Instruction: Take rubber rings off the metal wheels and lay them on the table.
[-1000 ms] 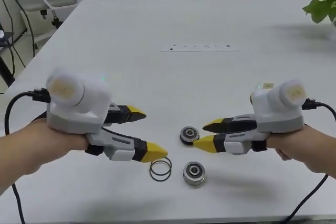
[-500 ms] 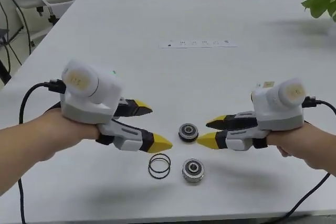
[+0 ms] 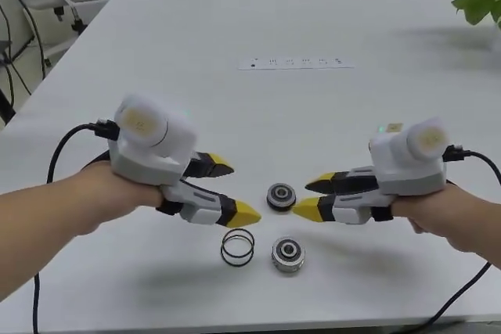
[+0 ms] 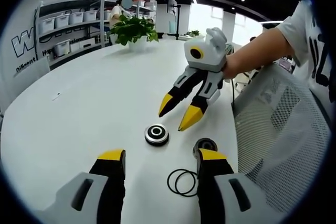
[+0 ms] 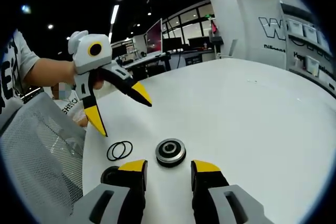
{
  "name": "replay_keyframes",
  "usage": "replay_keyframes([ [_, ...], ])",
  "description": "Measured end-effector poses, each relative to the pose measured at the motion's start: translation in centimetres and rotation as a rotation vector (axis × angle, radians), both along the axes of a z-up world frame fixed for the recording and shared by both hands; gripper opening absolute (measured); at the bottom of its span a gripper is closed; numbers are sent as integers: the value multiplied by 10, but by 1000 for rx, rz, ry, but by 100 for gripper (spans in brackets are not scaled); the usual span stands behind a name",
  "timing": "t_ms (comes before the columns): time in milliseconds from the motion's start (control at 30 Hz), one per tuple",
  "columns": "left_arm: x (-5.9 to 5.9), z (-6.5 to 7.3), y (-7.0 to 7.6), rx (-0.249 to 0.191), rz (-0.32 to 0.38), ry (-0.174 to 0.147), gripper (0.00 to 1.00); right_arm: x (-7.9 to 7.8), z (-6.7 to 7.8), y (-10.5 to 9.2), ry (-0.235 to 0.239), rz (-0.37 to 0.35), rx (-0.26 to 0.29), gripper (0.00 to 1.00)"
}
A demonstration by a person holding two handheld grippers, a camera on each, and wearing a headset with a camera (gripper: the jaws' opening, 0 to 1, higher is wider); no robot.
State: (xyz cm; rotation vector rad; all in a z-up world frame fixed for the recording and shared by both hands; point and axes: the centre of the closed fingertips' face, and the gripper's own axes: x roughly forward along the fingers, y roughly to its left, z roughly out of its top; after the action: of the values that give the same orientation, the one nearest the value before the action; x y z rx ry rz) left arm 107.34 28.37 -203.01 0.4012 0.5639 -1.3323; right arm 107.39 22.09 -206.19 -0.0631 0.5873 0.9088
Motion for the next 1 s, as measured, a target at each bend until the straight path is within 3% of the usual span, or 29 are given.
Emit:
replay_keyframes([
  [600, 7, -16, -18, 27, -24, -4, 40, 4, -8, 0, -3, 0, -16, 24],
  [1000, 9, -22, -28, 20, -8, 27, 32, 5, -11, -1, -3, -6, -13, 19],
])
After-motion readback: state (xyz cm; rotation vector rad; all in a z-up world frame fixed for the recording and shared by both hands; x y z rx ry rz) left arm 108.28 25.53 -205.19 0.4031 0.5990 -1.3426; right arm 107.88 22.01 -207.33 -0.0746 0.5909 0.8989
